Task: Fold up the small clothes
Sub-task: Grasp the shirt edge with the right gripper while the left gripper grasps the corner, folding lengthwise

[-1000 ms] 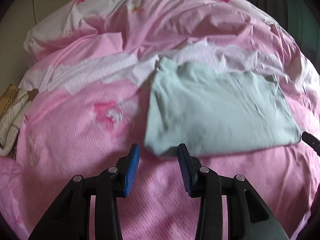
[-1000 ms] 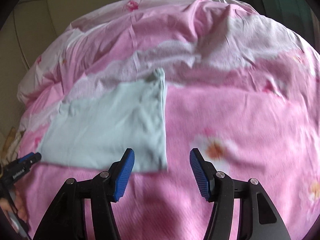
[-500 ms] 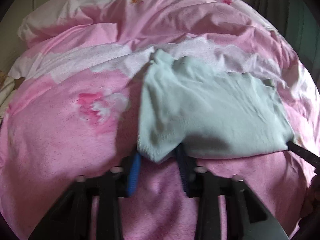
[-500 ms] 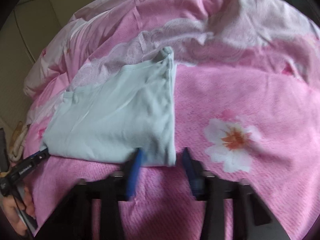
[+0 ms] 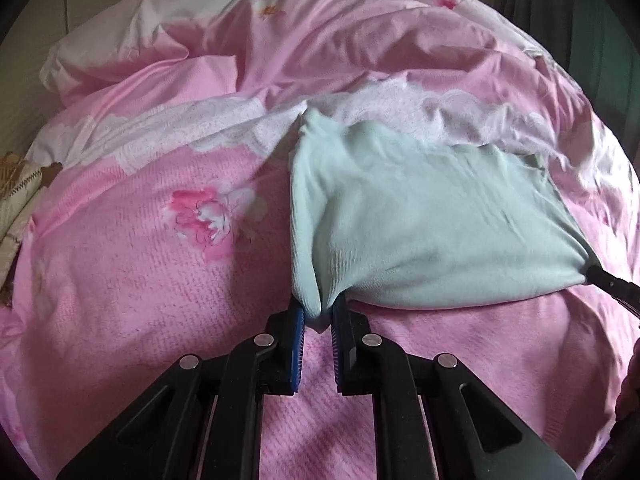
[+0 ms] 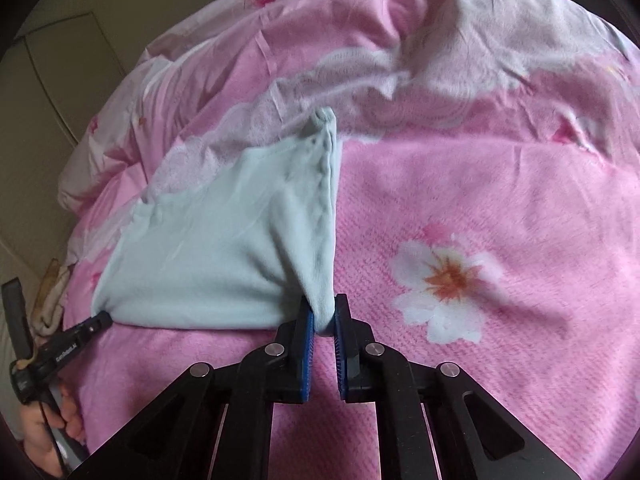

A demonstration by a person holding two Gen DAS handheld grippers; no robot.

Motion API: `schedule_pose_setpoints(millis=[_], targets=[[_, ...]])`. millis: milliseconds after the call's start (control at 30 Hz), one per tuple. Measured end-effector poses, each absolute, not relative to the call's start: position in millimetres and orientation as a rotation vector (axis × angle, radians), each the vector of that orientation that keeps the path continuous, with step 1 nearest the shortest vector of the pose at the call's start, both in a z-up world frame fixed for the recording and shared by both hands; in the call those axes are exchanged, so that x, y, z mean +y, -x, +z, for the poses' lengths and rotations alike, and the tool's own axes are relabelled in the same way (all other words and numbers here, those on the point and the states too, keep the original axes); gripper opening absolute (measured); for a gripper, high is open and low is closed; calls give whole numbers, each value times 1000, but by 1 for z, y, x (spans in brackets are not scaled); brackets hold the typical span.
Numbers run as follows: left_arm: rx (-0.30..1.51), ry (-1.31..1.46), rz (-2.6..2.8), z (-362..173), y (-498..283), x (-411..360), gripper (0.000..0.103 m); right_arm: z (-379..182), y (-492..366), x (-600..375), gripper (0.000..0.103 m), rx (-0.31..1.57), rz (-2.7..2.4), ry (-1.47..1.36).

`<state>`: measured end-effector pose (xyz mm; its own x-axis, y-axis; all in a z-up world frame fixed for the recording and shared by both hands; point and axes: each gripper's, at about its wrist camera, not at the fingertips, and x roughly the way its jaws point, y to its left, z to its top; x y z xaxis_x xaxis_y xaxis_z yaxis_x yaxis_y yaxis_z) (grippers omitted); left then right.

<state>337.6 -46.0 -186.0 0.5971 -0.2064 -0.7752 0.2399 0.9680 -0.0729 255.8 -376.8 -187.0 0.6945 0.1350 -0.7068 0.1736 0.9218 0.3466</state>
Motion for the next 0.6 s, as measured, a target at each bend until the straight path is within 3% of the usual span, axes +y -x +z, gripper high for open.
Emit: schedule_pose_setpoints(millis=[600], targets=[[928,-61,-327,-159,-298,-45,13,-151,-226,-377,9,794,7,-410]])
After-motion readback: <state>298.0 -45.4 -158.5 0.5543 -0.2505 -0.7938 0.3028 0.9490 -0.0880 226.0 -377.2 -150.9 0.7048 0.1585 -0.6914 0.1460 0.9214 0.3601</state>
